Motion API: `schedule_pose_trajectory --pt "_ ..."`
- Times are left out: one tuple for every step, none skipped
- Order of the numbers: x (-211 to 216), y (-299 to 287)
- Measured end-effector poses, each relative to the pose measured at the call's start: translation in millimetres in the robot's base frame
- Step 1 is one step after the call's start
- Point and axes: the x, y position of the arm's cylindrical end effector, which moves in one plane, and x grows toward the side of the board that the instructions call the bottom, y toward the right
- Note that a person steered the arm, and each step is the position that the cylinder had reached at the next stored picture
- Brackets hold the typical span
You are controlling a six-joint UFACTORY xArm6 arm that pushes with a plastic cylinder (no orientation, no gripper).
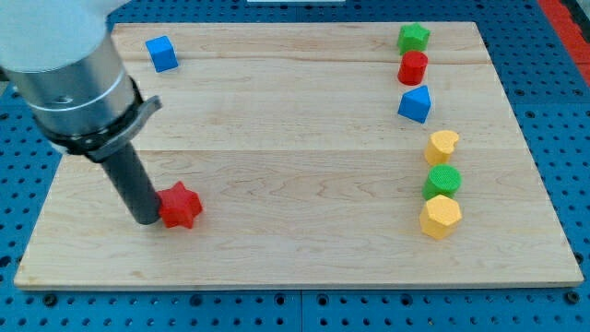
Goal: Move the red star towards the yellow hexagon
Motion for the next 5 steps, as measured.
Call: schedule_pose_trajectory --pt "-38 0" --pt "-39 24" --pt "-5 35" --pt "30 35" --pt "38 9"
